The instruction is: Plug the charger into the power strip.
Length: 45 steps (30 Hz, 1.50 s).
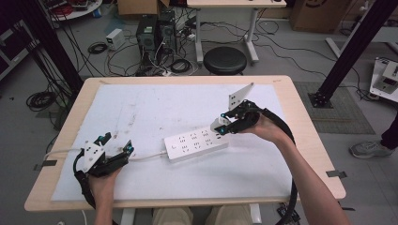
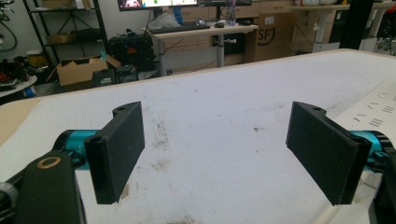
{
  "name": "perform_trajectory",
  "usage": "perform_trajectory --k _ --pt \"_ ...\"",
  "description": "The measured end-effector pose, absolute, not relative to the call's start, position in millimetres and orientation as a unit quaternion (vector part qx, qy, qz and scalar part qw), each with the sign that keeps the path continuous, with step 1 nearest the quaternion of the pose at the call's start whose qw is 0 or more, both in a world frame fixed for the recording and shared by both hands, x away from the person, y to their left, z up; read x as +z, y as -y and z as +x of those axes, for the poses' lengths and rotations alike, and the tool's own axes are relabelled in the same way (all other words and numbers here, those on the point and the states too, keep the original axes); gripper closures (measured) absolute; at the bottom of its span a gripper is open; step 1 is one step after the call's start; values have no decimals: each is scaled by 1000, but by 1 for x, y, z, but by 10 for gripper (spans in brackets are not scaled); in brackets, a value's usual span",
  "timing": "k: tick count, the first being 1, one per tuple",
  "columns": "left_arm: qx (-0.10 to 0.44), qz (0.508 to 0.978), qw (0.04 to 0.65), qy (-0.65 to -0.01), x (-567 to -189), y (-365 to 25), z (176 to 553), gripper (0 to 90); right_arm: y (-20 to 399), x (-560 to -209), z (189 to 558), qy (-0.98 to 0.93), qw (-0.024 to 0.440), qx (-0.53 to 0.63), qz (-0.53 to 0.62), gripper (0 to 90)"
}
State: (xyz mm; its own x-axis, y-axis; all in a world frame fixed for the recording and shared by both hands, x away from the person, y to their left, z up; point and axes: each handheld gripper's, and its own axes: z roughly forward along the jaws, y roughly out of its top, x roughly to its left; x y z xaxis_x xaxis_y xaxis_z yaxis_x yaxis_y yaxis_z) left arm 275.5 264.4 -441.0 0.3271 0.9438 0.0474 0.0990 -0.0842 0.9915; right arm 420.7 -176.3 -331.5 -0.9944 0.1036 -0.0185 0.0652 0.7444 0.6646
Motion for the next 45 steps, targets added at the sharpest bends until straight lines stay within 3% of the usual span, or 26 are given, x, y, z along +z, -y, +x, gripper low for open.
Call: perform_trajectory --k 17,31,45 --pt "398 619 528 -424 -441 -264 275 194 136 -347 459 -958 6 287 -27 631" --pt "393 618 523 -436 -442 -264 276 194 108 -346 468 -970 9 204 -130 631" --pt "390 617 519 -444 -442 -264 276 195 102 -356 472 -971 -6 182 -155 630"
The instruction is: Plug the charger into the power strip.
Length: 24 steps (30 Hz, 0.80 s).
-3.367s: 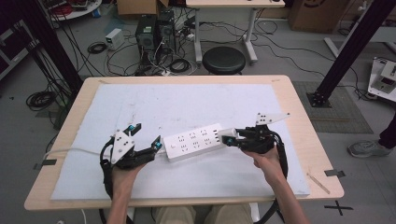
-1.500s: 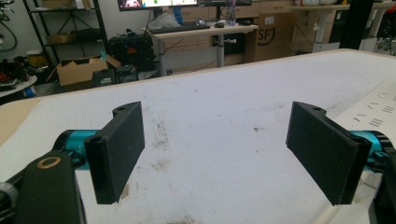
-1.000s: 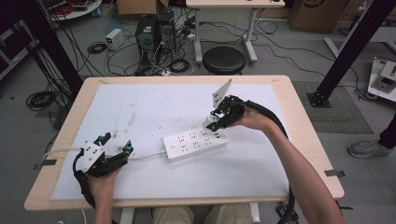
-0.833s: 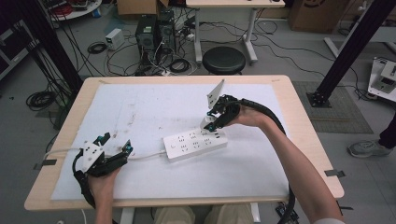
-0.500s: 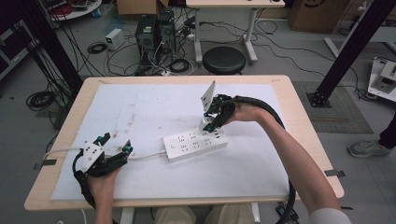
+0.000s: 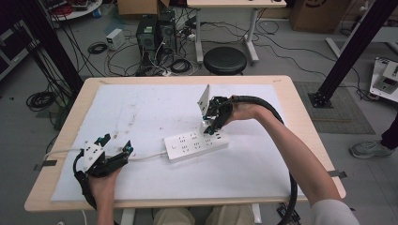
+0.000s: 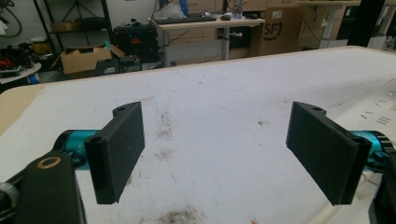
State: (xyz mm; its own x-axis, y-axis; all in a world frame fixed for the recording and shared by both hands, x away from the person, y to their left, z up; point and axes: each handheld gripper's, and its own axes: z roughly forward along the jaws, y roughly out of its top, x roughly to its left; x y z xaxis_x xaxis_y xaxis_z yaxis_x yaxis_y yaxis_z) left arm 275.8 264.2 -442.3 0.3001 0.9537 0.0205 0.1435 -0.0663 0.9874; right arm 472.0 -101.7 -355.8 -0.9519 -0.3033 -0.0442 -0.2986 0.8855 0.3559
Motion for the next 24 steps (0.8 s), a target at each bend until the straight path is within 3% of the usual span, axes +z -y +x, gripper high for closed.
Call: perform_trajectory --k 24 --pt "381 620 518 -449 -443 -264 277 195 89 -373 472 975 3 -149 167 633"
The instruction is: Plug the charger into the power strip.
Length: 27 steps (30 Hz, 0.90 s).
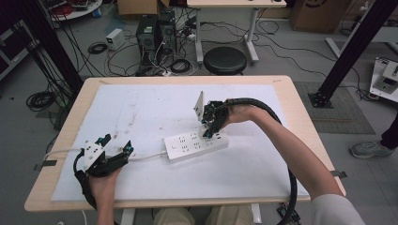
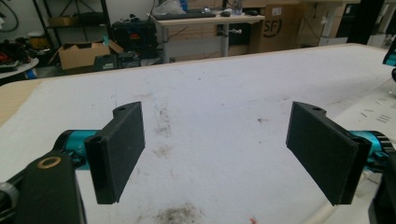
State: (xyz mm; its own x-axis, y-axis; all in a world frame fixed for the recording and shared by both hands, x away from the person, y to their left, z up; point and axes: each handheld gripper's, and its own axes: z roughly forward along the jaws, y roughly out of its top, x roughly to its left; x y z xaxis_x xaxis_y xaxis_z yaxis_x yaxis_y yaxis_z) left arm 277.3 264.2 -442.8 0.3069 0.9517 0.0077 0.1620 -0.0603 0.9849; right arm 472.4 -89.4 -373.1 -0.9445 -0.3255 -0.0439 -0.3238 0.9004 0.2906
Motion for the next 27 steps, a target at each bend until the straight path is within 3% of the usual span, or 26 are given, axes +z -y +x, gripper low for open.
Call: perform_trajectory --k 27 --pt "380 626 514 -447 -443 -263 278 197 84 -374 469 977 -6 -131 168 637"
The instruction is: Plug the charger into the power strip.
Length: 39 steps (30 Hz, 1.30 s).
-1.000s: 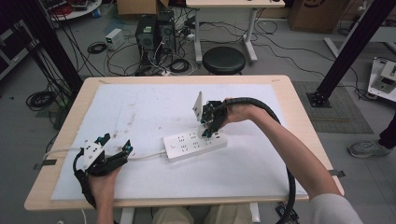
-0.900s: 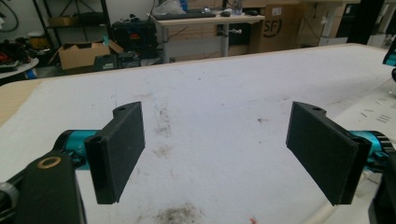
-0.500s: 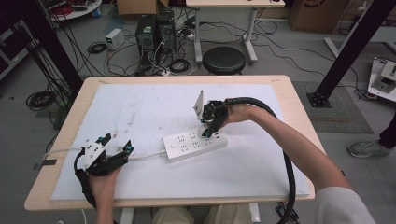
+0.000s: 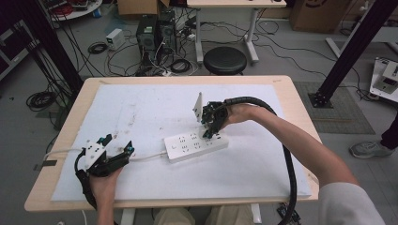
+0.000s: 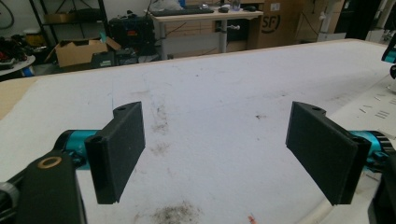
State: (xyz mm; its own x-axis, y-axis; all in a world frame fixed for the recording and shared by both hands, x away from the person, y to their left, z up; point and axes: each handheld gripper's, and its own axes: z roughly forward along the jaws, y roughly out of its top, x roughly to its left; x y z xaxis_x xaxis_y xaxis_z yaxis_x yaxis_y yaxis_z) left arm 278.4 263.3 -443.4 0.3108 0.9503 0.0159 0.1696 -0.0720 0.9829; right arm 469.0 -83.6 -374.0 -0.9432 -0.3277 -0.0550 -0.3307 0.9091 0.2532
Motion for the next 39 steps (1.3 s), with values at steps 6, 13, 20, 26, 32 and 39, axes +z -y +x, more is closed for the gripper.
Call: perform_trajectory --k 6,13,20,26,32,39 --pt "376 628 515 -447 -443 -263 279 197 85 -375 471 -978 -3 135 -162 637" --pt "376 628 516 -445 -443 -263 278 198 87 -376 471 -977 -3 144 -159 637" --pt "375 629 517 -444 -444 -263 279 200 89 -378 469 -975 7 153 -163 638" --pt "374 629 519 -442 -444 -263 279 202 90 -380 469 -976 7 152 -158 637" --pt "374 630 518 -441 -444 -263 279 202 89 -381 472 -975 -5 155 -158 635" --pt "374 630 518 -441 -443 -263 278 202 90 -381 473 -975 -8 160 -152 632"
